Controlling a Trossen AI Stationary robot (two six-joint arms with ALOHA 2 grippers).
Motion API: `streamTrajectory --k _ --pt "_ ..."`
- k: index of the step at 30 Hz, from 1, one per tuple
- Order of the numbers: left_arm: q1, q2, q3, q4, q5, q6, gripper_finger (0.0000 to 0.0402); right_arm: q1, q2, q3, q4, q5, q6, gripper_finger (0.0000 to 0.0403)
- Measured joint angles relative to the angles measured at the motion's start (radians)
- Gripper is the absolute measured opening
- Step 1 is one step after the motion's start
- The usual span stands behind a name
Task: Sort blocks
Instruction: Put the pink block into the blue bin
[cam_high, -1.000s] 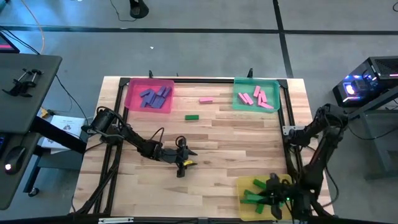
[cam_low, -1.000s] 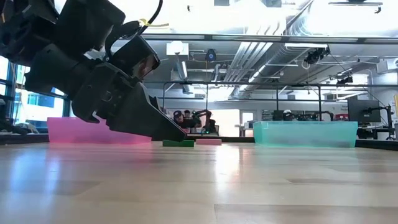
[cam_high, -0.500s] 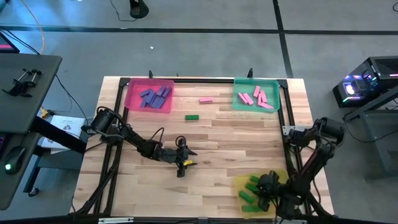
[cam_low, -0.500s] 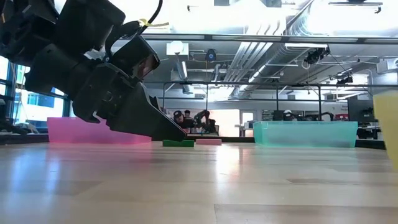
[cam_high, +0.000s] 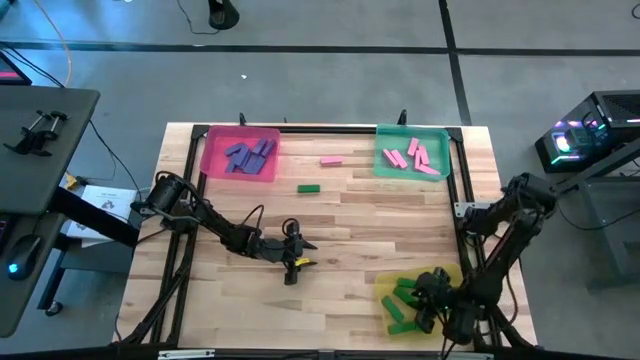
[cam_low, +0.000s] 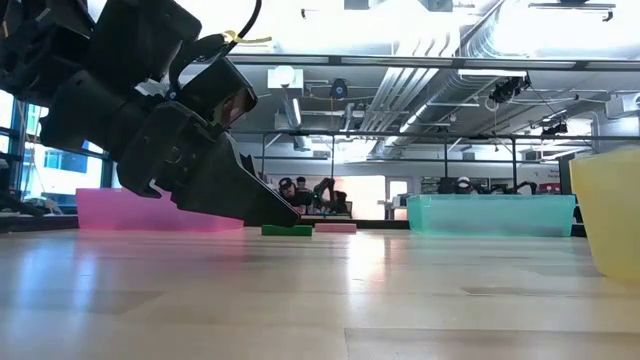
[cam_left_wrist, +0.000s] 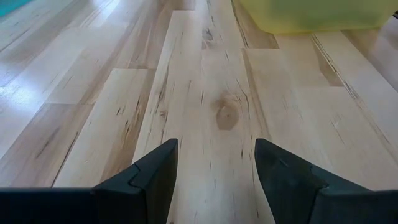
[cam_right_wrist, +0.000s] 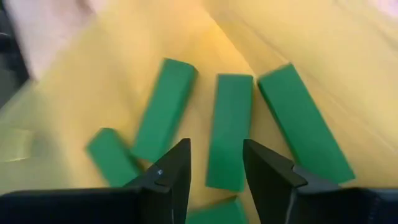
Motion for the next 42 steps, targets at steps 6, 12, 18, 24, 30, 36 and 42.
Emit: streamTrajectory --k 6,12,18,24,30,36,42 --pt "0.000 0.000 0.000 0.000 0.000 0.000 0.0202 -0.004 -0.119 0.000 -0.002 0.118 -0.134 0.0131" --pt "0.000 0.001 0.000 0.006 0.000 0.000 0.0202 -0.079 -0.197 0.000 0.056 0.463 -0.399 0.0131" --pt "0.000 0.001 0.000 0.015 -0.002 0.000 0.0202 -0.236 -0.213 0.002 0.198 0.703 -0.872 0.0131" --pt "0.000 0.001 0.000 0.023 -0.002 -0.025 0.0202 -0.521 -0.210 0.002 0.321 0.477 -1.133 0.0131" --pt "0.000 -0.014 0.011 0.062 0.040 -0.132 0.0202 -0.833 -0.172 0.002 0.579 0.063 -1.550 0.0136" --pt "-0.011 -0.140 0.019 -0.121 0.244 -0.178 0.0202 -1.099 -0.072 0.051 0.701 -0.280 -1.699 0.0189" --pt "-0.071 -0.357 0.019 -0.546 0.241 -0.277 0.0202 -1.277 0.097 0.243 0.604 -0.322 -1.813 0.0234"
